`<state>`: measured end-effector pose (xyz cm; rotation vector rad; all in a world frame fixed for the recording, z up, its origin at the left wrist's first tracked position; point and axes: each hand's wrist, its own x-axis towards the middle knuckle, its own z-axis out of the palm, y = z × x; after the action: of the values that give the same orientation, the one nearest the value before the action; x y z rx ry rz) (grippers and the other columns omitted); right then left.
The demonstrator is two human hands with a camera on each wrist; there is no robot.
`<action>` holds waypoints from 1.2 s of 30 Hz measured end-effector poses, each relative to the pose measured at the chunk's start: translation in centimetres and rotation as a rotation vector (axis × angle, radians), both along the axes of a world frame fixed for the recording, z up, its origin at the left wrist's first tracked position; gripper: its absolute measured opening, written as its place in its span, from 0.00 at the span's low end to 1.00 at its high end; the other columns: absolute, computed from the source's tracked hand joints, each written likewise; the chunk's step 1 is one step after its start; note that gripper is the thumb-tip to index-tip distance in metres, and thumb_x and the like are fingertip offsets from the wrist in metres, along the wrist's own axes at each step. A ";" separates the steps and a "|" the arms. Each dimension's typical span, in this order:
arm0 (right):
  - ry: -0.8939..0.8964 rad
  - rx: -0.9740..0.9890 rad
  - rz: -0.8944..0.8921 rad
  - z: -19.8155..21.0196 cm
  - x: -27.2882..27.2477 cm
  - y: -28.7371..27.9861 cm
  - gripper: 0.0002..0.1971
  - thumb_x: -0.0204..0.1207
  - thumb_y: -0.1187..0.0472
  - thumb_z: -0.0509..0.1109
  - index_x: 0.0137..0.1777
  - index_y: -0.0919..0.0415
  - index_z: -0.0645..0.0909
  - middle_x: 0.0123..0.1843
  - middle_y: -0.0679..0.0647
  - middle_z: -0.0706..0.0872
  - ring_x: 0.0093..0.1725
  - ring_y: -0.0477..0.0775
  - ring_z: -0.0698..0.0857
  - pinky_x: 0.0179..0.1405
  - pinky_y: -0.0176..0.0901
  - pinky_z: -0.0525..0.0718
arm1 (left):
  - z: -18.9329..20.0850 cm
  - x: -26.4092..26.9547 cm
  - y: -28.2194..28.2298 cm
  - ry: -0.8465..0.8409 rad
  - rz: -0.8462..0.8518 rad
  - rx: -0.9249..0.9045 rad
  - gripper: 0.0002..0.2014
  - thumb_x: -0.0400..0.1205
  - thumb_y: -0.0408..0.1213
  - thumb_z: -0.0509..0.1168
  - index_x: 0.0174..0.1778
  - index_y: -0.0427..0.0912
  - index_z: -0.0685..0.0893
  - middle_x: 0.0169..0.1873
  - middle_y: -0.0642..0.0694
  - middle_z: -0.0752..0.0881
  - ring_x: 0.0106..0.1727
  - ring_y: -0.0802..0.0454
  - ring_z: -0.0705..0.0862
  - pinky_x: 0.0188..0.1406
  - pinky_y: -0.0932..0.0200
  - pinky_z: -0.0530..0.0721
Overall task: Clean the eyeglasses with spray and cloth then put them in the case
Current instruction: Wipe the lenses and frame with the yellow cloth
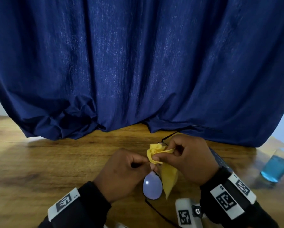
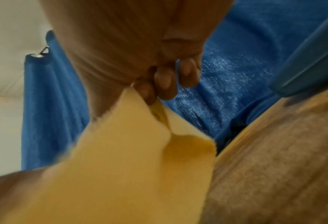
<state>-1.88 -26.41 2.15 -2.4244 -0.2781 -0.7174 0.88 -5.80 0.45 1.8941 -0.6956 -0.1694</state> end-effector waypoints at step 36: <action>0.121 0.185 -0.072 -0.8 0.6 -0.1 0.27 0.72 0.38 0.73 0.34 0.66 0.80 0.31 0.63 0.84 0.30 0.59 0.81 0.33 0.56 0.82 | -0.1 0.1 0.5 -0.084 0.018 0.030 0.08 0.83 0.39 0.71 0.44 0.49 0.97 0.40 0.59 0.96 0.42 0.67 0.92 0.39 0.74 0.83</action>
<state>-1.24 -26.46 1.39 -2.2996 -0.0730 -0.5964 1.00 -5.33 0.31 1.9442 -0.7356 -0.0892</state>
